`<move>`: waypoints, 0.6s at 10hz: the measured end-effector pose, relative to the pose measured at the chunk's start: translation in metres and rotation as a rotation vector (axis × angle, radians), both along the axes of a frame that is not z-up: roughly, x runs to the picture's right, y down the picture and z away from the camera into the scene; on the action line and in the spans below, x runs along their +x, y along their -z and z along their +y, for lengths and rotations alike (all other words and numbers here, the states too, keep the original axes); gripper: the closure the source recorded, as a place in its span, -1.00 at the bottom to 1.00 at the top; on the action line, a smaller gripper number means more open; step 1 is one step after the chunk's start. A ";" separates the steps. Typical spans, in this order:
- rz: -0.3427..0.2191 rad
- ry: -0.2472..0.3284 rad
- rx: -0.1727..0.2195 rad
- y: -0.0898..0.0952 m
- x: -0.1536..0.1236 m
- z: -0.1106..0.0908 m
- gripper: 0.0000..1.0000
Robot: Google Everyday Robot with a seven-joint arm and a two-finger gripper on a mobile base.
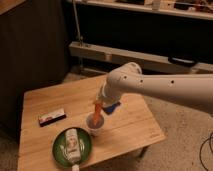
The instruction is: Place the pepper in the ceramic cup
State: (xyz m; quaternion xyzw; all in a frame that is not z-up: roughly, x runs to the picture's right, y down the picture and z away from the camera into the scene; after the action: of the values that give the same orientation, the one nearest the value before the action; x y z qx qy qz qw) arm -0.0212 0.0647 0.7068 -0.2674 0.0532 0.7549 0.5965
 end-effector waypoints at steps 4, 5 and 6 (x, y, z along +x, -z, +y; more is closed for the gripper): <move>-0.005 0.016 0.000 -0.007 -0.006 0.004 0.70; -0.006 0.018 0.001 -0.008 -0.007 0.003 0.50; -0.009 0.022 0.003 -0.009 -0.011 0.003 0.29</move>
State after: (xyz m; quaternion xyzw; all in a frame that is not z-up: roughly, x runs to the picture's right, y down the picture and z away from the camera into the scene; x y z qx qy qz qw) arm -0.0323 0.0681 0.7155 -0.2692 0.0522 0.7471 0.6056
